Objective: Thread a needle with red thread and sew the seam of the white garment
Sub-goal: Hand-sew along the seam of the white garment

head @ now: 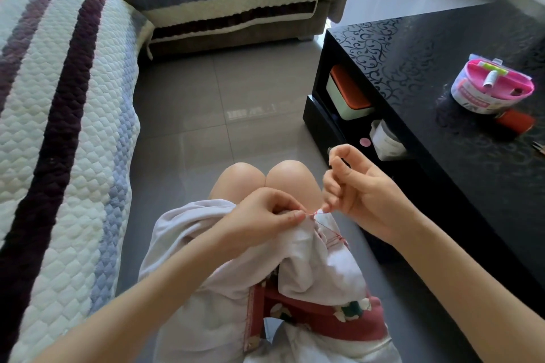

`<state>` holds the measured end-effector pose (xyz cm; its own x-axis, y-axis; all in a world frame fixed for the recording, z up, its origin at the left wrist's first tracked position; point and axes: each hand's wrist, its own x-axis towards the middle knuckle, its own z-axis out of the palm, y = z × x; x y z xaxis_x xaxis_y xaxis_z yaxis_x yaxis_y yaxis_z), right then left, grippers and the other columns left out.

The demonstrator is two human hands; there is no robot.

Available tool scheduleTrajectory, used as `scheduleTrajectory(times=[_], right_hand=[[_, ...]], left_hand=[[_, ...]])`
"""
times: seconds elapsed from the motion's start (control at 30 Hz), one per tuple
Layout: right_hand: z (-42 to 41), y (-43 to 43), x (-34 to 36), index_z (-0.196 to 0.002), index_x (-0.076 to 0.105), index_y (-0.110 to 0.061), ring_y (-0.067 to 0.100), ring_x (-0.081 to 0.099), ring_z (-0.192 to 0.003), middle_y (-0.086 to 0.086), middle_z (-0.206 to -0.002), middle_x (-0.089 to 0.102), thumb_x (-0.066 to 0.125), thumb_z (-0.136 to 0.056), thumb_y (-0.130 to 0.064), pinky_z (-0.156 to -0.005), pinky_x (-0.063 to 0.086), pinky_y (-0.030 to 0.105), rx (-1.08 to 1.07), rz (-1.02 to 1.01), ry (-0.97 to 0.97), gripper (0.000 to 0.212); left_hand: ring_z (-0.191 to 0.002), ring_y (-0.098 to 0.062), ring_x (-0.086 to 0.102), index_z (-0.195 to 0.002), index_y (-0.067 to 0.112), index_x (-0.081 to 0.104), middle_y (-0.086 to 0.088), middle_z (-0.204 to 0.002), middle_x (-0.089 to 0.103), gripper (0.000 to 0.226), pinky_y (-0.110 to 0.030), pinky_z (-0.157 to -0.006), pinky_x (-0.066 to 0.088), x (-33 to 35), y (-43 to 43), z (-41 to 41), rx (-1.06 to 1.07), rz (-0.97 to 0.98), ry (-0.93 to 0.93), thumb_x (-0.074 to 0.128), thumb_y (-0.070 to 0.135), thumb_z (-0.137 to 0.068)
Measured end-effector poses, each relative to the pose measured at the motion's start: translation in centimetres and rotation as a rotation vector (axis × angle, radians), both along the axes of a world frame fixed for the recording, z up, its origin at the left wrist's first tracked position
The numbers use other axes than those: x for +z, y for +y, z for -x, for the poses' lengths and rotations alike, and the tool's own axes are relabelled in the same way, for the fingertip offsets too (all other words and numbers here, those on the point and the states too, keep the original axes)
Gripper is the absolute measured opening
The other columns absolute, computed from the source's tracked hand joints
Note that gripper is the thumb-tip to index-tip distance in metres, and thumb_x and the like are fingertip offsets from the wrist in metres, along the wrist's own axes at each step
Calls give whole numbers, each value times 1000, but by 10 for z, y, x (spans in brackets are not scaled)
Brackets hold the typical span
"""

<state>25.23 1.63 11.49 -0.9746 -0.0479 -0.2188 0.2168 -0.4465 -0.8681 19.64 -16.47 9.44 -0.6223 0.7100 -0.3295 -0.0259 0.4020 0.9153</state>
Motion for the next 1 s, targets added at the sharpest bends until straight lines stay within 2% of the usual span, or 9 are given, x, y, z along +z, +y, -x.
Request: scheduleTrajectory(times=[0.1,0.17,0.33,0.47,0.53,0.63,0.77,0.9,1.0], right_hand=[[12,26,-13,-85,44,-14,10,27,-43,-2,-52,32,49,-87,-18,-43,18,22,-38,-158,-35,7],[23,43,-21,-84,45,-14,8,22,-43,-4,-52,28,49,-90,-15,-44,12,24,-86,-244,-17,8],[69,105,-35,-79,47,-21,2,29,-39,-13,-48,37,44,-99,-11,-41,24,18,-487,-516,-52,23],[84,151,-59,-87,56,-20,15,52,-72,-9,-71,51,51,-86,-22,-54,37,19,-822,-866,-260,5],[83,136,-56,-95,61,-15,16,53,-76,-8,-72,54,57,-91,-18,-49,40,14,-646,-940,-243,7],[62,74,-21,-95,68,-12,3,50,-59,-13,-60,61,59,-93,-21,-45,34,8,-83,-876,-80,13],[28,22,-1,-94,74,-12,27,64,-81,12,-88,71,64,-84,-46,-75,50,40,490,-897,61,36],[21,11,3,-84,73,-12,15,46,-63,12,-70,60,65,-89,-35,-60,35,36,615,-857,75,25],[19,11,8,-78,69,-7,4,46,-61,-4,-63,57,65,-90,-20,-58,35,21,617,-795,81,19]], left_hand=[[-90,-13,65,-97,3,73,-13,-98,74,16,-35,-90,51,-2,-6,3,-25,-22,-131,62,15,-93],[-92,-14,64,-99,2,72,-14,-100,73,16,-35,-93,50,0,-10,3,-30,-58,-201,61,12,-94],[-89,-12,65,-94,7,74,-7,-94,73,22,-22,-82,52,3,-14,1,-41,-126,-337,63,22,-82],[-88,-9,66,-92,8,74,-4,-91,73,12,-19,-80,51,5,-16,2,-18,-130,-319,63,14,-91],[-87,-8,65,-93,7,73,-3,-90,73,13,-19,-80,50,6,-17,3,-10,-124,-310,60,9,-93],[-83,-4,64,-89,10,73,3,-84,73,13,-15,-77,48,8,-17,3,-6,-116,-307,60,8,-92],[-83,-3,63,-88,14,74,4,-82,72,11,-16,-77,47,10,-15,5,-24,-115,-291,64,15,-91],[-84,-5,61,-90,15,75,0,-84,70,17,-17,-78,46,10,-15,5,-35,-113,-292,64,25,-82],[-87,-7,62,-94,12,75,-3,-88,71,18,-19,-81,48,10,-16,5,-42,-116,-288,65,24,-85]])
